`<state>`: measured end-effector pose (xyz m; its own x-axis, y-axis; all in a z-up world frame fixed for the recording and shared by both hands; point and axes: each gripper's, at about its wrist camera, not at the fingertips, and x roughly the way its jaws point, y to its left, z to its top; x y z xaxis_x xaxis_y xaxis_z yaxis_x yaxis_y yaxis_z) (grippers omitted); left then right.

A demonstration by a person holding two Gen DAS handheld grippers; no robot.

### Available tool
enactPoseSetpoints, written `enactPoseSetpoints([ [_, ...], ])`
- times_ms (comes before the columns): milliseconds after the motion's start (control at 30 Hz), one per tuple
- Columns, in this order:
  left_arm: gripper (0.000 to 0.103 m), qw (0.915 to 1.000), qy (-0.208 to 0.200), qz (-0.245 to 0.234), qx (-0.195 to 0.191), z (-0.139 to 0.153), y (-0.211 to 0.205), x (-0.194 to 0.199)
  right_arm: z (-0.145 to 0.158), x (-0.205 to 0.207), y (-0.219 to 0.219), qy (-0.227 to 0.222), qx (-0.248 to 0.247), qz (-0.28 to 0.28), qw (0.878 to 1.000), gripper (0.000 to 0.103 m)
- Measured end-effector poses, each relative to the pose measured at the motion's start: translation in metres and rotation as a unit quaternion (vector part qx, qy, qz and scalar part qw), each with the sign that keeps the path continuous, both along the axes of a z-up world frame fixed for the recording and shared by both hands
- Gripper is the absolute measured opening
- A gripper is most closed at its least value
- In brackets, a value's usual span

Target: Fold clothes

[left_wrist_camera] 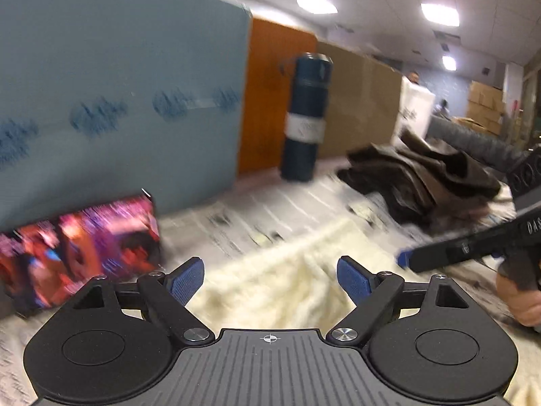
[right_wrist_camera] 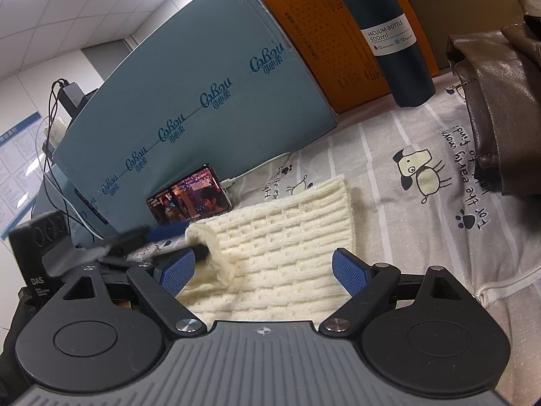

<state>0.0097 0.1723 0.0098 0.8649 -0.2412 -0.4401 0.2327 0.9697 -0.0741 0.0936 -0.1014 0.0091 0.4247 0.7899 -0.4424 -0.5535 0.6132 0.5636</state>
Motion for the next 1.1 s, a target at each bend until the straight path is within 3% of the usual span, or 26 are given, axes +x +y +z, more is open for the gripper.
enactPoseSetpoints([
  [167, 0.088, 0.9902, -0.007, 0.075, 0.117, -0.009, -0.005, 0.001, 0.000, 0.000, 0.001, -0.002, -0.004, 0.002, 1.000, 0.088],
  [300, 0.088, 0.9851, 0.009, 0.098, 0.141, -0.021, -0.007, 0.010, 0.000, 0.000, 0.002, -0.002, -0.005, 0.002, 1.000, 0.088],
  [433, 0.088, 0.9807, -0.005, 0.097, 0.170, -0.019, -0.011, 0.006, -0.001, 0.000, 0.003, -0.002, -0.009, 0.002, 1.000, 0.088],
  [567, 0.089, 0.9780, -0.033, 0.120, 0.168, -0.001, -0.011, -0.015, -0.001, 0.000, 0.001, -0.004, -0.005, 0.000, 1.000, 0.088],
  [667, 0.091, 0.9730, -0.056, 0.137, 0.177, 0.015, -0.017, -0.053, 0.001, -0.006, 0.001, -0.025, -0.004, 0.006, 1.000, 0.088],
  [767, 0.094, 0.9691, -0.104, 0.142, 0.173, 0.028, -0.028, -0.112, 0.005, -0.017, 0.003, -0.066, -0.006, 0.022, 0.998, 0.089],
  [900, 0.100, 0.9686, -0.145, 0.149, 0.136, 0.038, -0.043, -0.189, 0.012, -0.034, 0.006, -0.125, -0.008, 0.046, 0.991, 0.096],
  [967, 0.100, 0.9666, -0.149, 0.154, 0.141, 0.036, -0.055, -0.219, 0.019, -0.052, 0.004, -0.169, 0.001, 0.073, 0.983, 0.101],
  [1100, 0.101, 0.9696, -0.151, 0.112, 0.157, 0.027, -0.084, -0.264, 0.030, -0.093, -0.015, -0.236, 0.027, 0.133, 0.962, 0.103],
])
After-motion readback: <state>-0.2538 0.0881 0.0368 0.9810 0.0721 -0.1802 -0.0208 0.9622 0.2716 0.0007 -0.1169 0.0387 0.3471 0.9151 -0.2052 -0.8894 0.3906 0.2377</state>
